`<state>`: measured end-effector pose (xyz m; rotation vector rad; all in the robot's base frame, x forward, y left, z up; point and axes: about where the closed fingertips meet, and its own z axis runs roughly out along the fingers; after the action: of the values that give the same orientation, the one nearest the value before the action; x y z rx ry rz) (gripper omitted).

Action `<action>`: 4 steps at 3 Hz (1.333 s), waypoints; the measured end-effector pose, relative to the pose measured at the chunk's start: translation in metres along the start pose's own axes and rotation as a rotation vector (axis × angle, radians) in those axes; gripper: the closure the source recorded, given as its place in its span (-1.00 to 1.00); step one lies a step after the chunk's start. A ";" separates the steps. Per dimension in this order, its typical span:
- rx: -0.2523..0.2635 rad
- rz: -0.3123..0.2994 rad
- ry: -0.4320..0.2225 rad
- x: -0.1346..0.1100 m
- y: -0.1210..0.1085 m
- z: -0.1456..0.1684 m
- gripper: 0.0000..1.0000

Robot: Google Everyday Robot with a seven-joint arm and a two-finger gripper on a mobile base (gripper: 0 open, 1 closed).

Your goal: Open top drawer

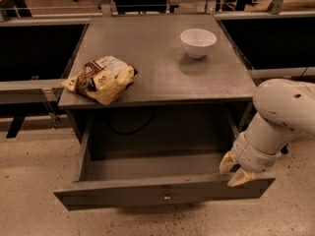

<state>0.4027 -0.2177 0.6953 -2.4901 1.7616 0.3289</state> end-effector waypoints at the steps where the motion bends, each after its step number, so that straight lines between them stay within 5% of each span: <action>1: -0.009 -0.009 -0.001 -0.003 0.003 -0.002 0.05; 3: 0.097 -0.041 0.002 -0.008 -0.011 -0.053 -0.86; 4: 0.140 -0.045 -0.019 -0.008 -0.022 -0.071 -1.00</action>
Offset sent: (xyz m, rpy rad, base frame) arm 0.0115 0.0031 0.0532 -0.0020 -0.1021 0.0303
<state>0.4307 -0.2158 0.7651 -2.4169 1.6579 0.2169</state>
